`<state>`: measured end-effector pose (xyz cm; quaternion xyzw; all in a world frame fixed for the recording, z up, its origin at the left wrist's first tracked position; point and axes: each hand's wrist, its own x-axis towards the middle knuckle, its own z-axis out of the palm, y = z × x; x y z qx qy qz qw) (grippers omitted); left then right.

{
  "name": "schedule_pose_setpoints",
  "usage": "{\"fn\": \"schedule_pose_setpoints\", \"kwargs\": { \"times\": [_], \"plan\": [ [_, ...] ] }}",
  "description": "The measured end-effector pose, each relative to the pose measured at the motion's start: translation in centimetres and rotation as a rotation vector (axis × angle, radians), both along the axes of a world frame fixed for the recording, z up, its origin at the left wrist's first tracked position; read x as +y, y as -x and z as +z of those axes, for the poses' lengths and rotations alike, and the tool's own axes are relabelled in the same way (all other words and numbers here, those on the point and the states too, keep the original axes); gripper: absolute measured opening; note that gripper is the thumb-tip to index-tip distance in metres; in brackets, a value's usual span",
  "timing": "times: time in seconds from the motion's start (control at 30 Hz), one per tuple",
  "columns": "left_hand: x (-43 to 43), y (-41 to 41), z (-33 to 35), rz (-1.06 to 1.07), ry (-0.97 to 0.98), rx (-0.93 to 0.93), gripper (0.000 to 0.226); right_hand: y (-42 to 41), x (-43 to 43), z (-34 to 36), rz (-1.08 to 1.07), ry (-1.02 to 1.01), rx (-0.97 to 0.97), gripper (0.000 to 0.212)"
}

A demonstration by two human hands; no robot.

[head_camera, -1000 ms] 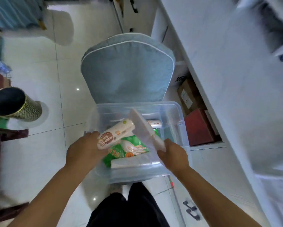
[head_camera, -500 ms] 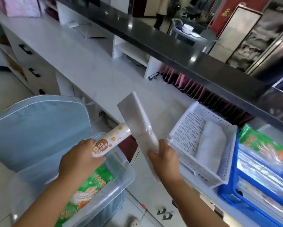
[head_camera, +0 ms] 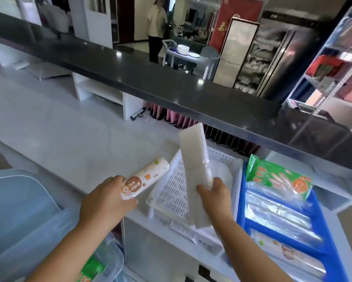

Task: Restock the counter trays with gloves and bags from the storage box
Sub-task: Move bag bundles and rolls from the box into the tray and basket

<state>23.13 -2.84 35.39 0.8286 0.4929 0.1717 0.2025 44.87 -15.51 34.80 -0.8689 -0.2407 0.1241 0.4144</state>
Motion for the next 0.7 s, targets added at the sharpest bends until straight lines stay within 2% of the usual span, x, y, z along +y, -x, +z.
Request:
{"fn": "schedule_pose_setpoints", "kwargs": {
  "times": [0.17, 0.33, 0.4, 0.5, 0.6, 0.7],
  "plan": [
    [0.8, -4.1, -0.1, 0.039, -0.016, 0.01, 0.031, -2.8, 2.7, -2.3, -0.086, -0.146, 0.42, 0.021],
    [1.5, -5.7, -0.7, 0.057, -0.008, 0.055, 0.035, -1.9, 5.8, -3.9, -0.143, -0.223, 0.603, 0.019],
    [1.8, -6.0, -1.0, 0.061, -0.009, 0.063, 0.034, -0.9, 6.5, -4.5, -0.101, -0.165, 0.62, 0.024],
    [2.5, -6.2, -1.2, 0.06, -0.025, 0.091, 0.032, 0.0, 6.7, -5.0, 0.013, -0.037, 0.533, 0.045],
    [3.5, -6.3, -1.3, 0.023, -0.032, 0.119, 0.034, -0.1, 6.1, -5.4, 0.142, 0.147, 0.173, 0.068],
    [4.1, -6.5, -1.4, -0.021, -0.035, 0.123, 0.034, -0.5, 5.3, -5.8, 0.226, 0.373, -0.156, 0.07]
  ]
}}
